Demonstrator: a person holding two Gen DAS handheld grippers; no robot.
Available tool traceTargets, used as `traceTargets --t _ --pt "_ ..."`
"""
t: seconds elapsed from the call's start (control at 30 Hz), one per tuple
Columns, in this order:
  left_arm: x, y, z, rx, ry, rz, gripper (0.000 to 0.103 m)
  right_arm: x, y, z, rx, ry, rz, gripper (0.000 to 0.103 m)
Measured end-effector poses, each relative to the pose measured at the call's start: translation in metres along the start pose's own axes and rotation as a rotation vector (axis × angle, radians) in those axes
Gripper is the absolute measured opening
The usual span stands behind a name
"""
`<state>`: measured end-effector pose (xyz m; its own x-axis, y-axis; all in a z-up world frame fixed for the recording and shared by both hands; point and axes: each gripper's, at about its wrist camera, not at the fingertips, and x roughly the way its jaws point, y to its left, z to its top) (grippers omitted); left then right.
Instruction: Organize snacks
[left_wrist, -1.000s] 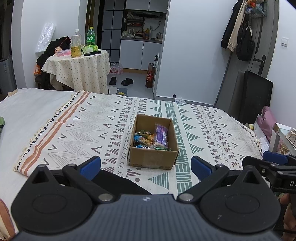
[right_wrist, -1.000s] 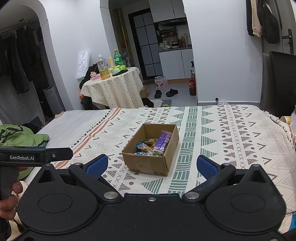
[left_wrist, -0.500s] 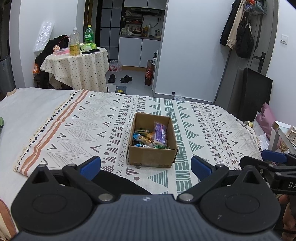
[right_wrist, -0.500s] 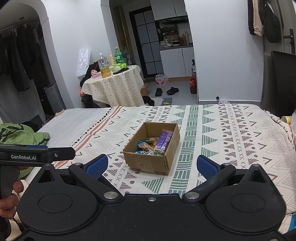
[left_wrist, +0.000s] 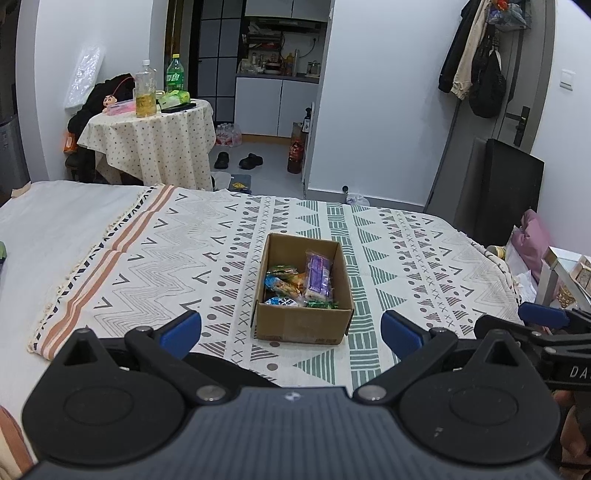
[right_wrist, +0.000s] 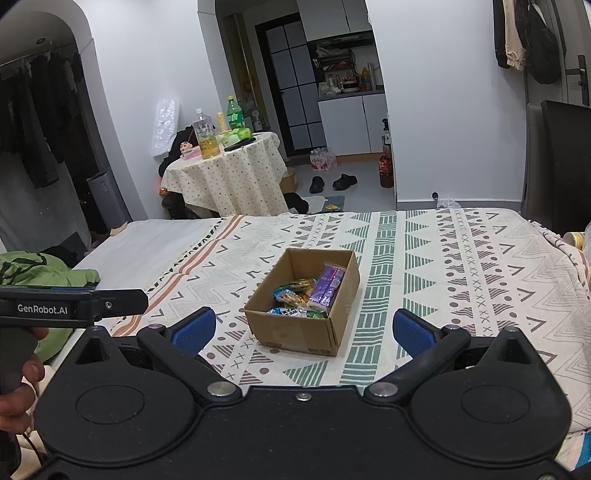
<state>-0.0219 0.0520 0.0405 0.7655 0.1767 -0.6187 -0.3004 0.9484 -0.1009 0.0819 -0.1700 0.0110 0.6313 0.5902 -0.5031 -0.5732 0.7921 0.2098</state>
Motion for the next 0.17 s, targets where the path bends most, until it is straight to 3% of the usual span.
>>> traceTargets --t 0.17 --pt "0.0056 -0.0003 0.0059 -0.001 0.009 0.004 0.103 0.0052 -0.0030 0.0032 0.000 0.012 0.005 0.103"
